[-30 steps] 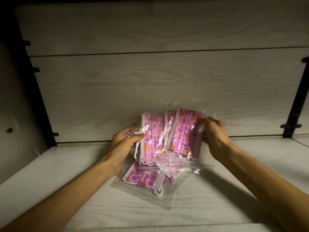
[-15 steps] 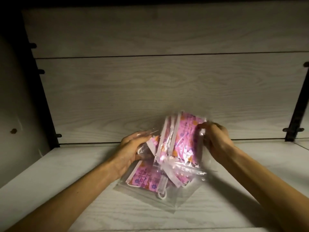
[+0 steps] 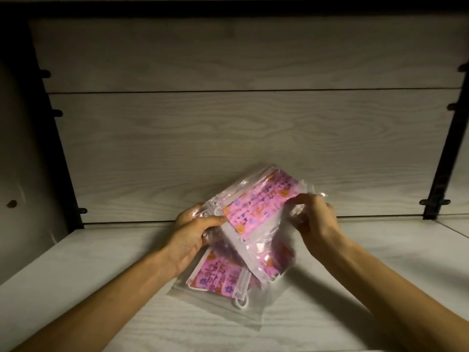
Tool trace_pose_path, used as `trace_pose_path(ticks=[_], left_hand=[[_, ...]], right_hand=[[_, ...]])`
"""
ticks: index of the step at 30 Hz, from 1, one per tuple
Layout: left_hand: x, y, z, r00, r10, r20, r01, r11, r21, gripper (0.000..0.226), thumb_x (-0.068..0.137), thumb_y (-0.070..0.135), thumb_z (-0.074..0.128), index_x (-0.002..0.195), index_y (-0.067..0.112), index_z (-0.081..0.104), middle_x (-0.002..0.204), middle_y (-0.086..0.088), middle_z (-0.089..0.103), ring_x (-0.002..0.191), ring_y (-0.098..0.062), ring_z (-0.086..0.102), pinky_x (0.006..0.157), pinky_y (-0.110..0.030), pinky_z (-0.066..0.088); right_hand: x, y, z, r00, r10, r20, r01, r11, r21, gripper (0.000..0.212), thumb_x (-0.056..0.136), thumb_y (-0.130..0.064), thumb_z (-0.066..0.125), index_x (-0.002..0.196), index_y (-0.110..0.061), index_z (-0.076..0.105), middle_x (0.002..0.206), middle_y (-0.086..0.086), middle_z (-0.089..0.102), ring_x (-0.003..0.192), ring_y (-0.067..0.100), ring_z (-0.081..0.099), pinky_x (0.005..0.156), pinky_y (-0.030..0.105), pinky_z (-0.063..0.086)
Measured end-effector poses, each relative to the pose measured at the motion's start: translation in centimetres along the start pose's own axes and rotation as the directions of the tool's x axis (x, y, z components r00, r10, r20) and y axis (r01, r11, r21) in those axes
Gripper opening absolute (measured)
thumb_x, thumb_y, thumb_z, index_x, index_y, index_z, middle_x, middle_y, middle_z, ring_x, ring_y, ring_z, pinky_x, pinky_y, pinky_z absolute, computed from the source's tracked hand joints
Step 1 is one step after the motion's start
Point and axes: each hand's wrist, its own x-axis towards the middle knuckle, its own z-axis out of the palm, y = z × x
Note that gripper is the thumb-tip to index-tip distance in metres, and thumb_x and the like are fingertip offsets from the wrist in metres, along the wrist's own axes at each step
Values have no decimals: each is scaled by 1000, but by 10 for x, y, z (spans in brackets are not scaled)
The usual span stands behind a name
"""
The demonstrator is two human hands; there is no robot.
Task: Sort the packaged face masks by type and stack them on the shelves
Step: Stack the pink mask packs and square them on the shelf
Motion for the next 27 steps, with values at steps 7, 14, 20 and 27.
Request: trace_pose_path(ticks=[7,14,20,27], left_hand=[[5,16,-12,990,69,-123,-87,986,-142,50,71,1,76,120,0,66,98,-15,76,69,-19,73,54,-26,59],[5,21,-16,985,-49,-165,31,993,-112,26,81,18,77,103,4,73,95,-15,78,83,-32,74,70,-36,63],[6,25,-31,985,-172,-5,170,976,-137,17,82,21,66,87,7,74,74,-6,69,55,-18,62,53,-26,52],[4,13,-25,989,-146,-18,146,963,227,42,79,-17,68,117,0,67,112,-24,74,106,-36,72,92,-43,59]], right_hand=[[16,-30,-16,975,-70,213,131,948,-290,32,77,-36,74,103,-17,76,77,4,62,60,19,65,71,38,60],[12,-17,-20,883,147,445,178,773,-609,25,85,-21,79,97,0,73,93,18,77,69,18,70,57,25,56],[21,0,-17,948,61,312,129,824,-552,11,90,-16,74,89,-5,71,81,9,78,58,15,71,45,20,50],[21,9,-15,934,152,322,88,778,-622,21,88,-20,75,91,1,73,73,11,72,51,17,58,58,29,50]])
